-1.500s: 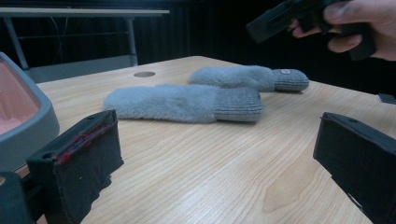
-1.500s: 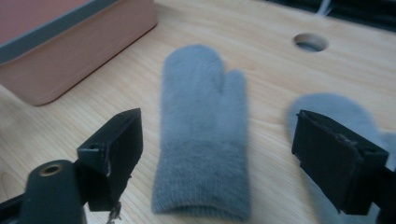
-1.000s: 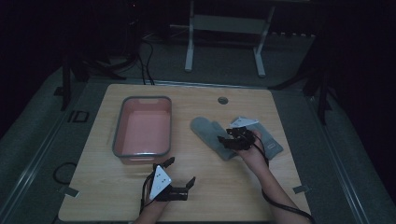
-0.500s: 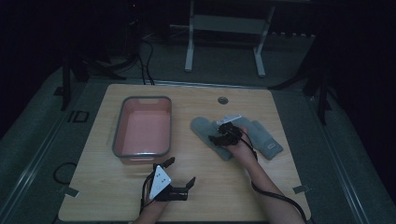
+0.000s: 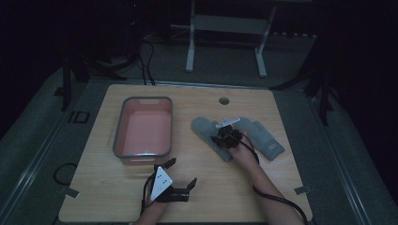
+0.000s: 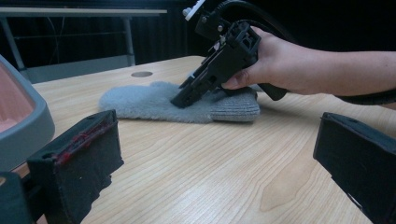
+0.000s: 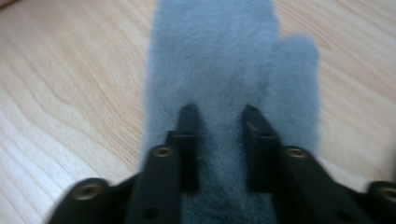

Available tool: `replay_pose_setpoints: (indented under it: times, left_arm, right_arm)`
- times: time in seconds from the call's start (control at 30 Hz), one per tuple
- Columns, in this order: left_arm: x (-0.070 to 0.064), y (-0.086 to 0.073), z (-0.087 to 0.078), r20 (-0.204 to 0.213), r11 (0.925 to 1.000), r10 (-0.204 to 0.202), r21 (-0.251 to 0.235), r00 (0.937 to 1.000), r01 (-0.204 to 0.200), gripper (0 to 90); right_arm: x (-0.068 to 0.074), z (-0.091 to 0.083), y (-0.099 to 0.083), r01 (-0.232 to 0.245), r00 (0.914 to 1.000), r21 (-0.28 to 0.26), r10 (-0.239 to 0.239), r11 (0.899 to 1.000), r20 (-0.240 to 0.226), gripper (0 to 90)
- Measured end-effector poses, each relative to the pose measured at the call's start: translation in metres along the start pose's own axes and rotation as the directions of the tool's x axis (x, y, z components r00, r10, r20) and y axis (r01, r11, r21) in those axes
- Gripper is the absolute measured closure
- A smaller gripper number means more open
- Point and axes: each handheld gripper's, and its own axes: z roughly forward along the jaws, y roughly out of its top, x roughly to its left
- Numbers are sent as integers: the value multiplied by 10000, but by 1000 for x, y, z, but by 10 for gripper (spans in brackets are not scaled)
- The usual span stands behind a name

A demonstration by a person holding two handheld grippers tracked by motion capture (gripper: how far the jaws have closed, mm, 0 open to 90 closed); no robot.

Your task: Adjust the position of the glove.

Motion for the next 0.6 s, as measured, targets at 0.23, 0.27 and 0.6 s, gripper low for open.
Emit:
replay_pose_setpoints:
  times: [0.23, 0.27, 0.6]
  left_arm:
    - [0, 0, 0, 10, 10000, -13, -4, 10000, 13, 10]
    - [0, 0, 0, 16, 10000, -3, -3, 10000, 3, 11]
    - [0, 0, 0, 26, 10000, -6, 1, 10000, 6, 11]
  right_arm:
    - [11, -12, 6, -2166, 9728, -423, 2193, 9754, 748, 823]
    - [13, -16, 7, -2580, 9615, -615, 2625, 9642, 817, 824]
    - [28, -44, 11, -4949, 8340, -1726, 5213, 8516, 1808, 832]
